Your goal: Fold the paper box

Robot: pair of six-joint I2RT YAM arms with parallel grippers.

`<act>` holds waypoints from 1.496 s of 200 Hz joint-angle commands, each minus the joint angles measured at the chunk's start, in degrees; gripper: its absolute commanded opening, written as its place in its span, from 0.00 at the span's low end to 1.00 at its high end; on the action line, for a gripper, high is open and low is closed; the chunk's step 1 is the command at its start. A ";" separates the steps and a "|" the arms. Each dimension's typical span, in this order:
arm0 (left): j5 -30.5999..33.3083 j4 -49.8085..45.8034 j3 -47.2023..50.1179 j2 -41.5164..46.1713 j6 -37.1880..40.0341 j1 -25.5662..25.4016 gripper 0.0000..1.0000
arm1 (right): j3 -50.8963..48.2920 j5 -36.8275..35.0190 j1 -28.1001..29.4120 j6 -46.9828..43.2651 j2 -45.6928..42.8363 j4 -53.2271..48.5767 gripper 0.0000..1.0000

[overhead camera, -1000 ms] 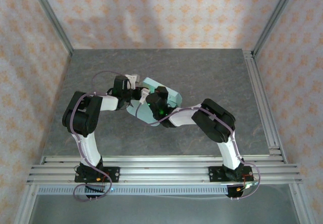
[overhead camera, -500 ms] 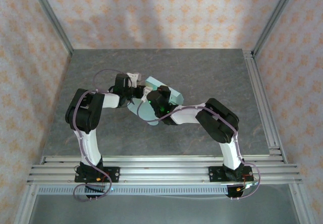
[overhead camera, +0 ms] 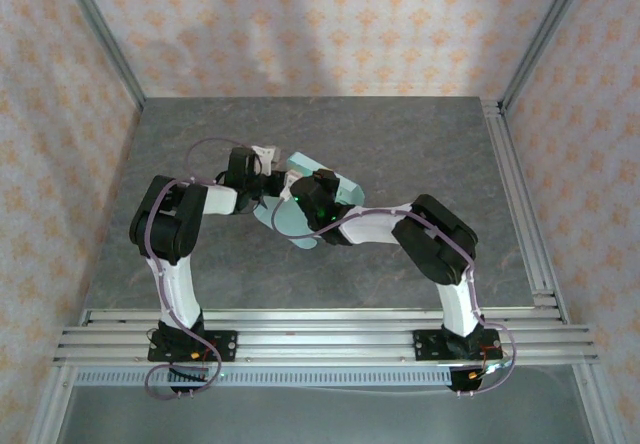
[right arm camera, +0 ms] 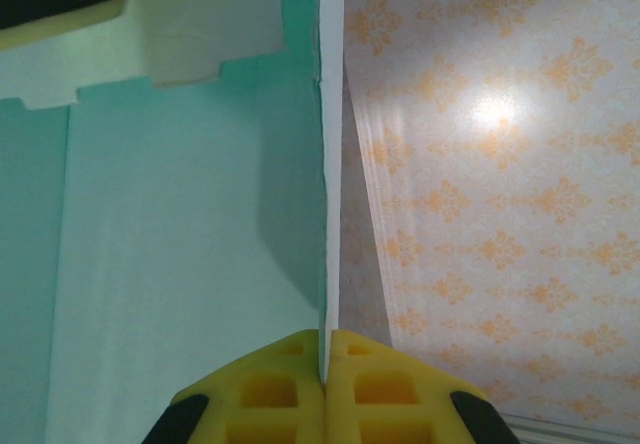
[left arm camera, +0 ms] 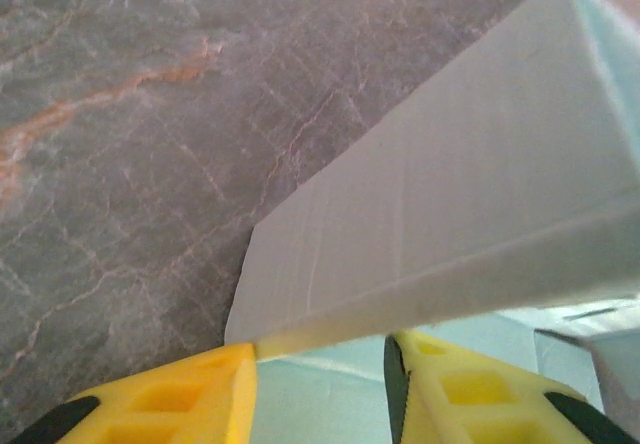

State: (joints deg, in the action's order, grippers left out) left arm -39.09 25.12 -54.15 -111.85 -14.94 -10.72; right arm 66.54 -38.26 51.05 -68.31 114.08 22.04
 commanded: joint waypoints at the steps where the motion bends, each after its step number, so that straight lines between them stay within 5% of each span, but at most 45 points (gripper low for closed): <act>1: 1.54 2.29 1.42 3.92 -1.32 1.13 0.42 | -0.28 5.65 -0.25 2.70 -0.09 -10.00 0.00; 58: 1.74 5.19 3.16 4.32 -3.71 3.00 0.50 | 1.58 6.36 -1.12 5.16 -0.85 -16.57 0.00; 206: -6.07 0.20 -2.80 0.32 1.25 -0.23 0.46 | 6.30 6.59 -0.62 8.99 0.88 -22.83 0.00; 299: -0.27 -2.88 -5.12 -1.69 2.46 -1.03 0.42 | 7.55 8.40 -0.60 10.26 0.62 -25.10 0.00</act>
State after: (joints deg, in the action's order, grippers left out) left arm -41.69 23.66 -57.36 -111.94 -13.45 -10.90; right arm 73.38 -35.05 49.71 -59.07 112.84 3.97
